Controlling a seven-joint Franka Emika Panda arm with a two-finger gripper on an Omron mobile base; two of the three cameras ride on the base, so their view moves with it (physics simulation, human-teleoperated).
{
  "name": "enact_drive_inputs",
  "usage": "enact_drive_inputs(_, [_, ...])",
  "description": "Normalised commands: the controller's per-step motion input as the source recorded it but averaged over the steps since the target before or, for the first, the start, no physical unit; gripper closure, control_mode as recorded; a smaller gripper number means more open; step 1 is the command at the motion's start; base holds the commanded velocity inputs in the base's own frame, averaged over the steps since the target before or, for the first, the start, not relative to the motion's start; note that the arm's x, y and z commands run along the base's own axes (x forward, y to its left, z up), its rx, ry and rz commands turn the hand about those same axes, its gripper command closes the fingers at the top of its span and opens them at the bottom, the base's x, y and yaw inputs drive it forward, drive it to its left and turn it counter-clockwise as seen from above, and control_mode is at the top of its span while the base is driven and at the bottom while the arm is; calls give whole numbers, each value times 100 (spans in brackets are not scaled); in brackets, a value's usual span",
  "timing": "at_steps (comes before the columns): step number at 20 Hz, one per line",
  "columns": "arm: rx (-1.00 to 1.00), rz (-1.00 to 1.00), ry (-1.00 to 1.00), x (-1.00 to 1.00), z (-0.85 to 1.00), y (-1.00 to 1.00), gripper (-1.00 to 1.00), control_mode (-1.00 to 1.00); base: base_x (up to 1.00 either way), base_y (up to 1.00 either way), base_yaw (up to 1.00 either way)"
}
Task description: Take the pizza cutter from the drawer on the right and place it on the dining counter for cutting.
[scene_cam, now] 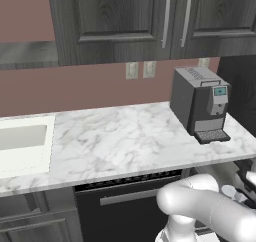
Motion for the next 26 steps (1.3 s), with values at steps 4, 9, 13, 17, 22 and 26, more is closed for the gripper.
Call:
enact_drive_inputs(4, [0, 0, 0, 12, -15, -12, -100, -100, 0, 0, 0])
enact_drive_inputs(9, [0, 1, 0, 18, -8, -16, -100, -100, 0, 0, 0])
enact_drive_inputs(13, [0, 2, 0, 14, -10, -16, -100, -100, 0, 0, 0])
enact_drive_inputs(17, [0, 2, 0, 8, -18, -12, -100, -100, 0, 0, 0])
enact_drive_inputs(22, [0, 1, 0, 12, -23, -2, -100, -100, 0, 0, 0])
enact_drive_inputs(26, [0, 1, 0, 11, -20, -2, -100, -100, 0, 0, 0])
